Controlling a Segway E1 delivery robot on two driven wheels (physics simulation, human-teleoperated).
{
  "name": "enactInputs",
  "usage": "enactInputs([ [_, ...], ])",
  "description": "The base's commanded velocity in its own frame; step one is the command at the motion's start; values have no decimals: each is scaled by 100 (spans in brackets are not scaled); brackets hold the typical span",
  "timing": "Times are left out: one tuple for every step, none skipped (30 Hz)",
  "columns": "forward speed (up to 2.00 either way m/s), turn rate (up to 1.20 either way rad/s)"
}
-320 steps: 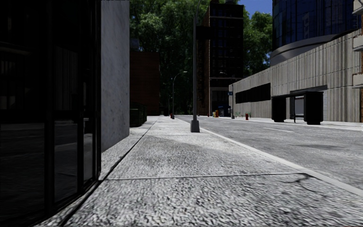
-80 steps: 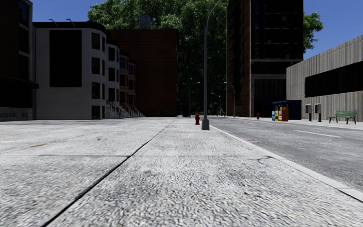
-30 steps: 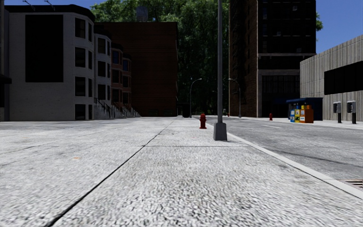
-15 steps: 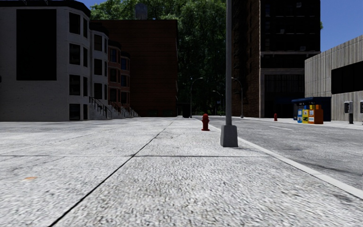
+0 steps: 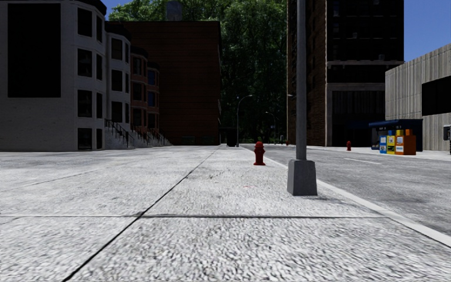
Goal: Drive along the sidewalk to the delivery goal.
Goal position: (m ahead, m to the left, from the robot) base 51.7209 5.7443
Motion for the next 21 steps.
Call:
enactInputs([
  [200, 0],
  [200, 0],
  [200, 0],
  [200, 0],
  [200, 0],
  [200, 0],
  [200, 0],
  [200, 0],
  [200, 0],
  [200, 0],
  [200, 0],
  [200, 0],
  [200, 0],
  [200, 0],
  [200, 0],
  [200, 0],
  [200, 0],
  [200, 0],
  [200, 0],
  [200, 0],
  [200, 0],
])
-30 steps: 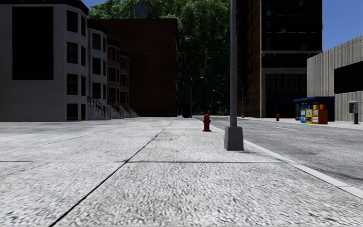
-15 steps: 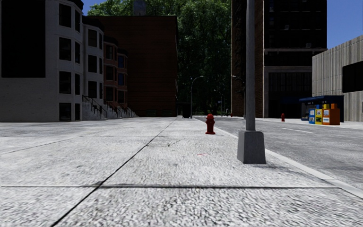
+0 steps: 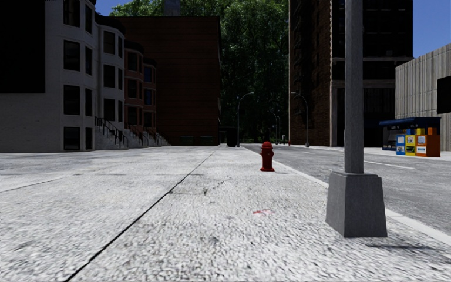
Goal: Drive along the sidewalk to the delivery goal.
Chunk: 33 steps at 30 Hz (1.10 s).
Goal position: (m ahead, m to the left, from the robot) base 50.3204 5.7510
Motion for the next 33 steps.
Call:
enactInputs([
  [200, 0],
  [200, 0],
  [200, 0],
  [200, 0],
  [200, 0],
  [200, 0],
  [200, 0],
  [200, 0],
  [200, 0],
  [200, 0],
  [200, 0],
  [200, 0],
  [200, 0],
  [200, 0],
  [200, 0],
  [200, 0],
  [200, 0],
  [200, 0],
  [200, 0],
  [200, 0],
  [200, 0],
  [200, 0],
  [200, 0],
  [200, 0],
  [200, 0],
  [200, 0],
  [200, 0],
  [200, 0],
  [200, 0],
  [200, 0],
  [200, 0],
  [200, 0],
  [200, 0],
])
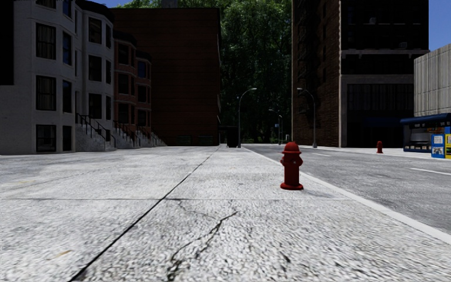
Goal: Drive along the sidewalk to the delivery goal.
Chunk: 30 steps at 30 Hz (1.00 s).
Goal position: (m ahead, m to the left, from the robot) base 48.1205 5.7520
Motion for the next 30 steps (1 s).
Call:
enactInputs([
  [200, 0],
  [200, 0],
  [200, 0],
  [200, 0],
  [200, 0],
  [200, 0],
  [200, 0],
  [200, 0],
  [200, 0],
  [200, 0],
  [200, 0],
  [200, 0],
  [200, 0],
  [200, 0],
  [200, 0],
  [200, 0],
  [200, 0],
  [200, 0],
  [200, 0],
  [200, 0],
  [200, 0],
  [200, 0],
  [200, 0],
  [200, 0],
  [200, 0],
  [200, 0],
  [200, 0],
  [200, 0],
  [200, 0],
  [200, 0],
])
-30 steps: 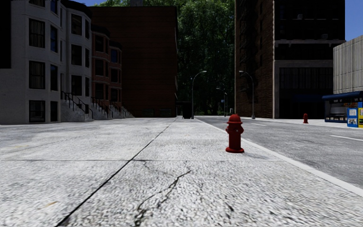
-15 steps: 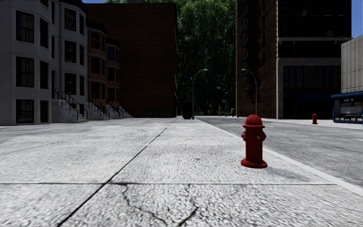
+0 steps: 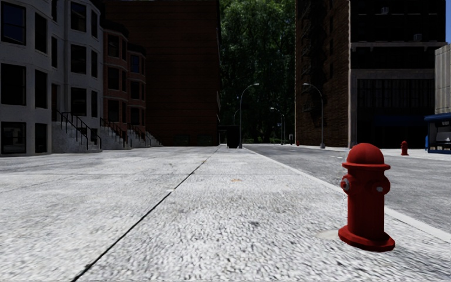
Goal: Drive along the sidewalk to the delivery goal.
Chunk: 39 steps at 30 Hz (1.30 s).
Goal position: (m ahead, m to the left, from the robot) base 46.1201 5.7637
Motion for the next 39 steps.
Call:
enactInputs([
  [200, 0],
  [200, 0],
  [200, 0],
  [200, 0],
  [200, 0],
  [200, 0],
  [200, 0],
  [200, 0],
  [200, 0],
  [200, 0],
  [200, 0],
  [200, 0],
  [200, 0],
  [200, 0],
  [200, 0],
  [200, 0],
  [200, 0],
  [200, 0],
  [200, 0],
  [200, 0],
  [200, 0],
  [200, 0],
  [200, 0],
  [200, 0],
  [200, 0],
  [200, 0],
  [200, 18],
  [200, 46],
  [200, 67],
  [200, 82],
  [200, 88],
  [200, 90],
  [200, 17],
  [200, 4],
  [200, 4],
  [200, 0],
  [200, 0],
  [200, 0],
  [200, 0],
])
